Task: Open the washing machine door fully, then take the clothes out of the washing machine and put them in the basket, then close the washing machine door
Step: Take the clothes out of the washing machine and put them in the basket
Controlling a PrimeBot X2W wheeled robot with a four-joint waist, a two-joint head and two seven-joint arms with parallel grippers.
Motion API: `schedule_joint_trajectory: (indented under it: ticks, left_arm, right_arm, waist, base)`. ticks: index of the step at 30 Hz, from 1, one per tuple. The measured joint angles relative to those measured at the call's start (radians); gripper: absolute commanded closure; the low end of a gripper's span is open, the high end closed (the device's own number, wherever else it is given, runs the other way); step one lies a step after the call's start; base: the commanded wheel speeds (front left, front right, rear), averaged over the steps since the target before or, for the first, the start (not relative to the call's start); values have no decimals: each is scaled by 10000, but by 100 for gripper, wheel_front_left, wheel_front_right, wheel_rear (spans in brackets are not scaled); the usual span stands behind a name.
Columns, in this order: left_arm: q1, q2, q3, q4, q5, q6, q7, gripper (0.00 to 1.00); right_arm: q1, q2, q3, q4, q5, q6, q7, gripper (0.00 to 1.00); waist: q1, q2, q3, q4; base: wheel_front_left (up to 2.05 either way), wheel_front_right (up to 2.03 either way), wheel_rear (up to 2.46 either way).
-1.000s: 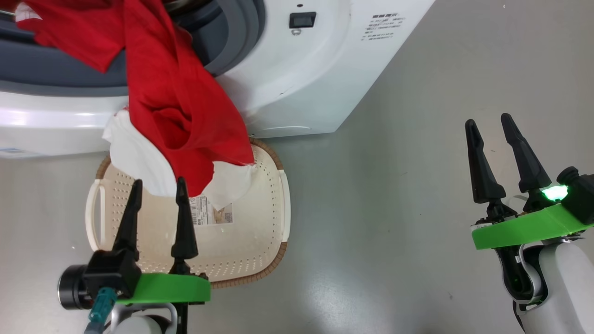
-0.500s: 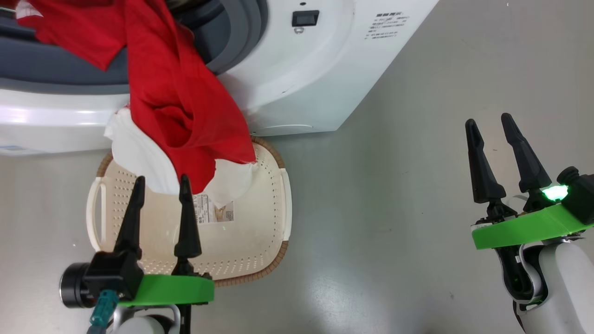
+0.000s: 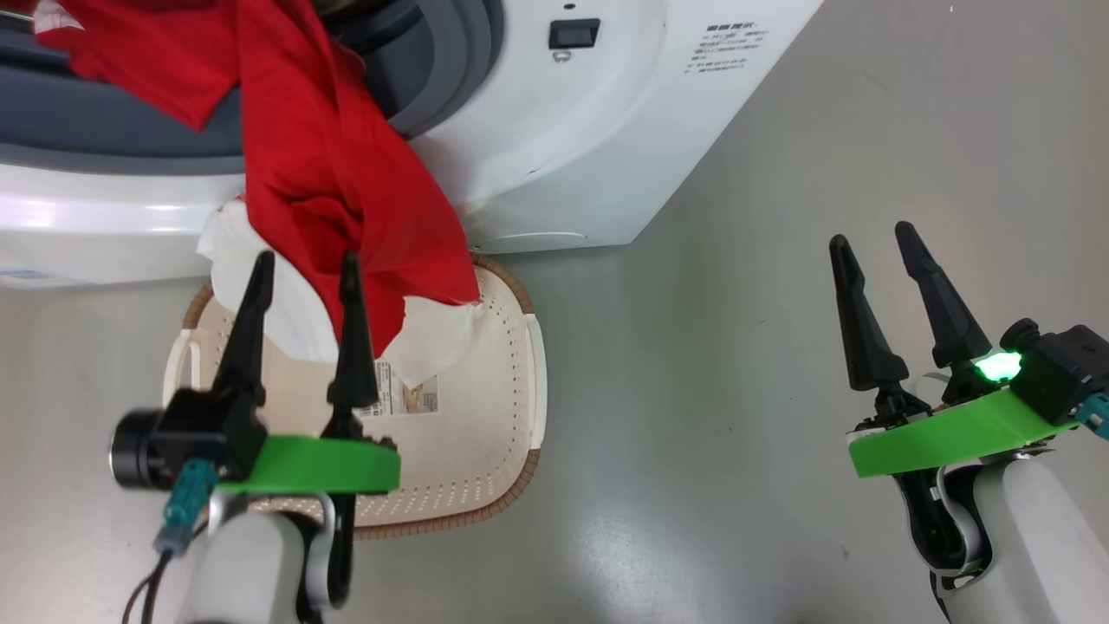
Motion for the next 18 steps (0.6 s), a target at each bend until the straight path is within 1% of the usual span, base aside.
schedule_joint_trajectory:
  ticks: [3, 9, 16, 18]
  left_arm:
    - [-407, -2, -15, 314, 0, -151, 0, 0]
    - [-1346, -8, -42, 940, -79, -205, -2, 0]
    - [-2818, -58, -38, 2167, -109, -520, -2, 0]
    - [-3241, -71, -46, 2640, -167, -533, -2, 0]
  right_arm:
    - [-1, 0, 69, 13, 0, 2, 0, 0]
    - [-3, 6, 209, 33, 2, 0, 0, 0]
    - [-4, 8, 242, 42, 2, 0, 2, 0]
    - [-3, 12, 242, 42, 2, 0, 2, 0]
  waist:
    - [0, 0, 35, 7]
    - [0, 0, 74, 33]
    - [0, 0, 74, 15]
    - [0, 0, 77, 6]
  base:
    - [0, 0, 0]
    - [0, 0, 0]
    - [0, 0, 0]
    - [0, 0, 0]
